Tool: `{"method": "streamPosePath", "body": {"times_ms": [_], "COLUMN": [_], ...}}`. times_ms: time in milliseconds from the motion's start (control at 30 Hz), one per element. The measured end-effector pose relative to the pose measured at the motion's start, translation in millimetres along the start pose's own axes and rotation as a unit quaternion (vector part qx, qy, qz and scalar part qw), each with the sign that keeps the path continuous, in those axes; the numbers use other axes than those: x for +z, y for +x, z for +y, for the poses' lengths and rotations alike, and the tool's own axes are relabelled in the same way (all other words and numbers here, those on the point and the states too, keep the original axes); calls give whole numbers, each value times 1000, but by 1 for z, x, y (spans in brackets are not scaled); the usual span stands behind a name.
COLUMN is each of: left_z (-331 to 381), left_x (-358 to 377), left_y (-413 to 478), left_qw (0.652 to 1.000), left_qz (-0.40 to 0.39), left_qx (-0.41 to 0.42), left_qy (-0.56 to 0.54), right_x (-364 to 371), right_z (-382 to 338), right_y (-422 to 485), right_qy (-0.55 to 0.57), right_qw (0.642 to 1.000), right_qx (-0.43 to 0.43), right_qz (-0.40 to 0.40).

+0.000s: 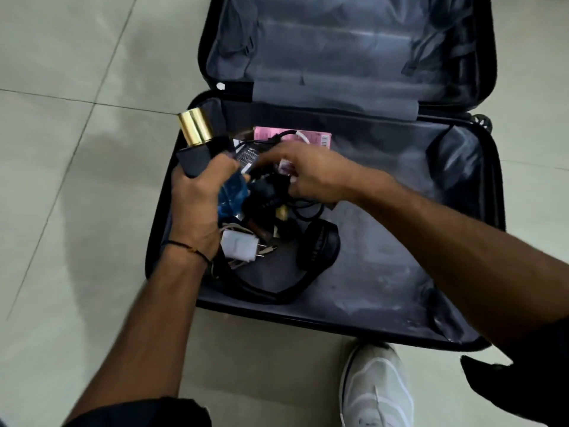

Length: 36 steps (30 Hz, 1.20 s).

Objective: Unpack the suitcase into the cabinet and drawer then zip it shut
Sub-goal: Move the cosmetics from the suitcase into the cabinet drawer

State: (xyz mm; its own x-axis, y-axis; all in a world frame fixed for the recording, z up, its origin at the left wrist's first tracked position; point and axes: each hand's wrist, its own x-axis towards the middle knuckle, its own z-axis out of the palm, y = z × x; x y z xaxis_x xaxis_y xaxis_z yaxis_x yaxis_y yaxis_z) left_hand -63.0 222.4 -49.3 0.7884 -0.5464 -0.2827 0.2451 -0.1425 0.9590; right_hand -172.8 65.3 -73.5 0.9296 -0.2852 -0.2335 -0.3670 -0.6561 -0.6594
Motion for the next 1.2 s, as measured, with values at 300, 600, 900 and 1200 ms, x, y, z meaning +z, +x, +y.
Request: {"method": "streamPosePath", "body": {"times_ms": [300,600,900,1200], "left_z": [-25,-23,-26,-51], "left_x": [-29,-24,-18,-24], "left_y": [12,16,6,15], "left_qw": [979,944,873,798], "left_qz": [-31,-41,-132,-165], "left_qx": [-39,16,74,113], "left_qy": [198,327,463,568], "right_x": [4,-25,-26,27], "right_z": [16,56,28,-1], "right_y": [-43,-118,-81,-36], "right_qy": [55,90,-123,86], "right_qw": [991,964,968,974], "right_qx": [90,247,213,207], "right_qz": [-81,-37,53,17]}}
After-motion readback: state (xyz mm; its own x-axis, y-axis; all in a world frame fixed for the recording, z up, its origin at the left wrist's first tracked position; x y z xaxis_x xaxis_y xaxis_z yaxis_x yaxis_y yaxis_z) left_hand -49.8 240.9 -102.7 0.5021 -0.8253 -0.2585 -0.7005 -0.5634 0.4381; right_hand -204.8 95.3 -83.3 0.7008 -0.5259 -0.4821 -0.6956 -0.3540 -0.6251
